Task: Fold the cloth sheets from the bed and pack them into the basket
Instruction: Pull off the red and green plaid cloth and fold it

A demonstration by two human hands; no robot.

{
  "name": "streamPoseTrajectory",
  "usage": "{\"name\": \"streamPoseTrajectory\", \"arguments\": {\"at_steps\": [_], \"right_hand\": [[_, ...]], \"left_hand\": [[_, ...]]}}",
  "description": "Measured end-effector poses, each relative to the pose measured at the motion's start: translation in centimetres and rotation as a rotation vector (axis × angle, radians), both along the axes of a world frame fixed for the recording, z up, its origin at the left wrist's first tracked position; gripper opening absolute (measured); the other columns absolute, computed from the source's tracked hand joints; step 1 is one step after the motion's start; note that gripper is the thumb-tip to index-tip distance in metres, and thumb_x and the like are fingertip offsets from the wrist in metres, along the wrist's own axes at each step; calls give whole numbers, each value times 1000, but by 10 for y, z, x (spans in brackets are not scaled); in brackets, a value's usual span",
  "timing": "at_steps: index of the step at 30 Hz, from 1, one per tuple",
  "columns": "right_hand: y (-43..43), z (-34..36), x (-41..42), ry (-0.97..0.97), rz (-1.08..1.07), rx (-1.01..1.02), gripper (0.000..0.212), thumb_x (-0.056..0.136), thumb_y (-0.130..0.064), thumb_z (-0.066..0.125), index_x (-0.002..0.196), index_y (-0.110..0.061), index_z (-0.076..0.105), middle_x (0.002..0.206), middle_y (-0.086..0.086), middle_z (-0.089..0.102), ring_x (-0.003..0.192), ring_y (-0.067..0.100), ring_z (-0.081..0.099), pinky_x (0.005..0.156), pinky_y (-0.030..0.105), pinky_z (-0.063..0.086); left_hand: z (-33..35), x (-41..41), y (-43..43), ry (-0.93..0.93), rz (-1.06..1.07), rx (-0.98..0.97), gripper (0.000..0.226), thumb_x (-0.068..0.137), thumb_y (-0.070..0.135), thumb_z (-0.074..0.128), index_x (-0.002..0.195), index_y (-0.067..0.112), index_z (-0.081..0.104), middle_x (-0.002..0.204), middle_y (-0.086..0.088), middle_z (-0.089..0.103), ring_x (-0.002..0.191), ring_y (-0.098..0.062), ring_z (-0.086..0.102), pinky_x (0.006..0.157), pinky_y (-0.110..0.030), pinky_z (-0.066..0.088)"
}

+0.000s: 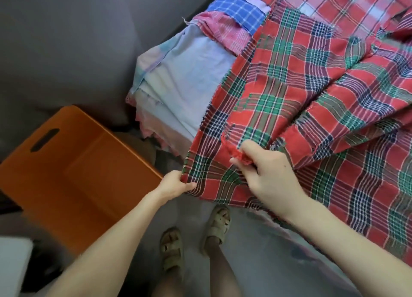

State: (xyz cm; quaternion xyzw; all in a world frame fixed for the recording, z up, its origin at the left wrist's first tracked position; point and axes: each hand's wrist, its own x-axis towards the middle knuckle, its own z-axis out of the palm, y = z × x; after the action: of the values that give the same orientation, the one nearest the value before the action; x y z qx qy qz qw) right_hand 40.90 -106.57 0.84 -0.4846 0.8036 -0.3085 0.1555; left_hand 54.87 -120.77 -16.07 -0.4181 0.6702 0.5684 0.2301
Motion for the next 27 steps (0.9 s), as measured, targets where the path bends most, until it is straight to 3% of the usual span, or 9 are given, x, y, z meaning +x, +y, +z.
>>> {"name": "streamPoseTrajectory", "arguments": {"at_steps": [4, 8, 10, 14, 16, 19, 23, 26, 27], "right_hand": [[2, 4, 52, -87, 1, -21, 17, 86, -12, 61, 77, -13, 48, 55, -17, 31, 48, 2, 34, 50, 13, 27], [-4, -11, 73, 1, -158, -16, 7, 85, -15, 60, 80, -10, 57, 56, -3, 56, 51, 13, 50, 49, 21, 31], [-3, -17, 84, 80, -132, 6, 7, 83, -13, 60, 78, -9, 58, 56, 2, 59, 48, 19, 56, 45, 29, 41], [8, -16, 105, 221, -80, 26, 7, 77, -4, 63, 74, -11, 62, 59, 1, 60, 52, 19, 59, 45, 25, 44], [10, -12, 108, 283, -107, 15, 11, 77, -7, 56, 71, -13, 64, 62, 0, 61, 56, 19, 60, 46, 27, 45], [12, 1, 112, 371, -145, -5, 18, 77, -12, 49, 64, -15, 60, 60, -1, 56, 55, 18, 54, 50, 24, 35], [19, 15, 110, 443, -133, -5, 19, 79, -13, 51, 62, -16, 59, 61, 0, 56, 57, 18, 52, 52, 24, 37], [24, 24, 103, 463, -147, 40, 11, 79, -24, 66, 73, -15, 65, 78, -1, 63, 71, 19, 55, 66, 28, 40], [24, 25, 102, 434, -174, 80, 19, 77, -34, 70, 81, -15, 66, 86, -1, 64, 79, 19, 56, 72, 30, 44]], "left_hand": [[38, 22, 16, 129, 158, -69, 13, 90, 24, 62, 102, 19, 65, 91, 10, 67, 81, -3, 63, 58, -8, 45], [92, 35, 20, 138, 375, 108, 18, 86, 25, 67, 100, 14, 68, 89, 0, 73, 81, -15, 71, 71, -31, 58], [114, 35, 17, 166, 346, 157, 15, 84, 23, 69, 94, 12, 71, 86, -2, 74, 81, -18, 71, 74, -34, 58], [150, 23, 11, 166, 250, 236, 12, 87, 8, 63, 83, 0, 71, 66, -5, 68, 56, -15, 58, 48, -21, 44], [166, 16, 12, 153, 209, 319, 14, 89, -2, 55, 85, -9, 66, 69, -12, 65, 59, -18, 57, 52, -22, 47], [186, 6, 18, 116, 243, 379, 25, 92, -4, 45, 77, -4, 65, 68, -11, 61, 61, -16, 57, 58, -24, 51], [203, -5, 28, 79, 392, 551, 26, 98, 22, 46, 87, 8, 65, 85, -10, 65, 82, -21, 60, 75, -32, 49], [212, -14, 35, 103, 266, 402, 13, 92, 15, 58, 85, 6, 66, 82, -11, 64, 72, -16, 64, 62, -25, 51], [216, -18, 36, 109, 241, 332, 11, 90, 9, 59, 83, 4, 66, 80, -12, 65, 67, -15, 64, 58, -24, 53]]}}
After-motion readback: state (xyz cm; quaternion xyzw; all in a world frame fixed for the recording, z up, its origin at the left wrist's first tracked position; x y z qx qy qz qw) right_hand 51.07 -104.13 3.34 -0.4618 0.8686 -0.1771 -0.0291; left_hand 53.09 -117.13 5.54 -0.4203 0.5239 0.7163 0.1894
